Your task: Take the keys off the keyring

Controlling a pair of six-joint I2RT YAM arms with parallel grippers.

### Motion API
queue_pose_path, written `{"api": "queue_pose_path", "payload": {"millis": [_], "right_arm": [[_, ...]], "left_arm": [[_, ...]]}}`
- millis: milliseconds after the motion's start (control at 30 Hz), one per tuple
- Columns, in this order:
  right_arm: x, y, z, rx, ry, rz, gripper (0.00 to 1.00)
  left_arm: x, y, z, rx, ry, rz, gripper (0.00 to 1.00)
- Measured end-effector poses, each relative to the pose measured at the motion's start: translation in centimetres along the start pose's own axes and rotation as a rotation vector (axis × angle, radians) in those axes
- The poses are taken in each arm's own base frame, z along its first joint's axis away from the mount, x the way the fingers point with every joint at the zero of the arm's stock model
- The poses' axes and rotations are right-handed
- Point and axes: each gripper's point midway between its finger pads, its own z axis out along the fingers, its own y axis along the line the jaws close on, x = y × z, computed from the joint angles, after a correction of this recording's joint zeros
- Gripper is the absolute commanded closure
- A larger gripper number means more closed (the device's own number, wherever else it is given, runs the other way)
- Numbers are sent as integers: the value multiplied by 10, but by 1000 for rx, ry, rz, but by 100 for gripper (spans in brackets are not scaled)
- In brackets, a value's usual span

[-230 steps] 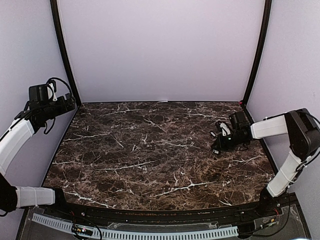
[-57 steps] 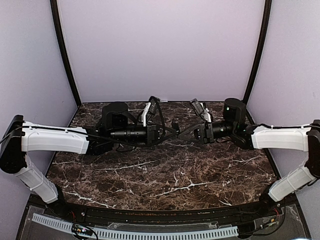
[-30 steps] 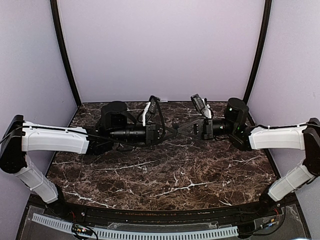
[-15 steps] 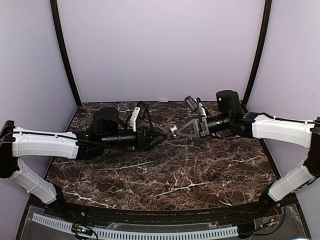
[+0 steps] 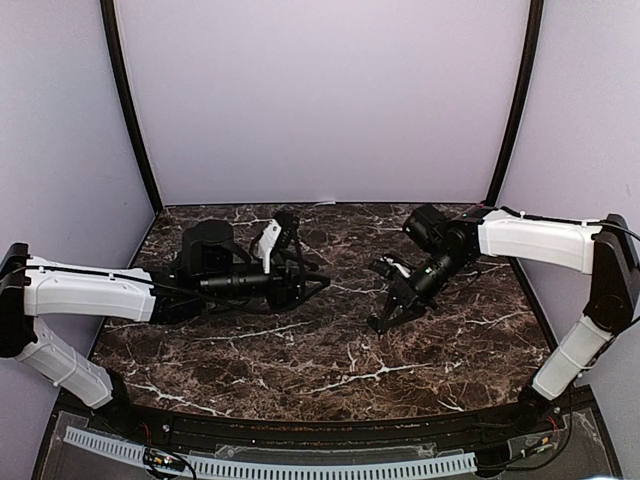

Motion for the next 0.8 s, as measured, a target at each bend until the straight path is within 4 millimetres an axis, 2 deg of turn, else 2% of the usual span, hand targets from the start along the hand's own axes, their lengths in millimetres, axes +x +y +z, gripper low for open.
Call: {"api": "queue_pose_path", "payload": {"millis": [133,300,467,633,800], "right_arm": [[10,-1,0,6,36,42,100],[13,1,-5,34,54,59,100],[26,-19,-4,197,126,68,100],[30,-17,-5,192,137,73,100],[27,-1,-11,134,103,-5,100]], "left_arm": [[9,-9,7,32,4,85,51],[25,-31,17,60,-7,267,52],[37,-38,30,72,-8,361,53],[31,-40,34,83,-46,394,53],[20,-57,45,174,-55,381,58]]}}
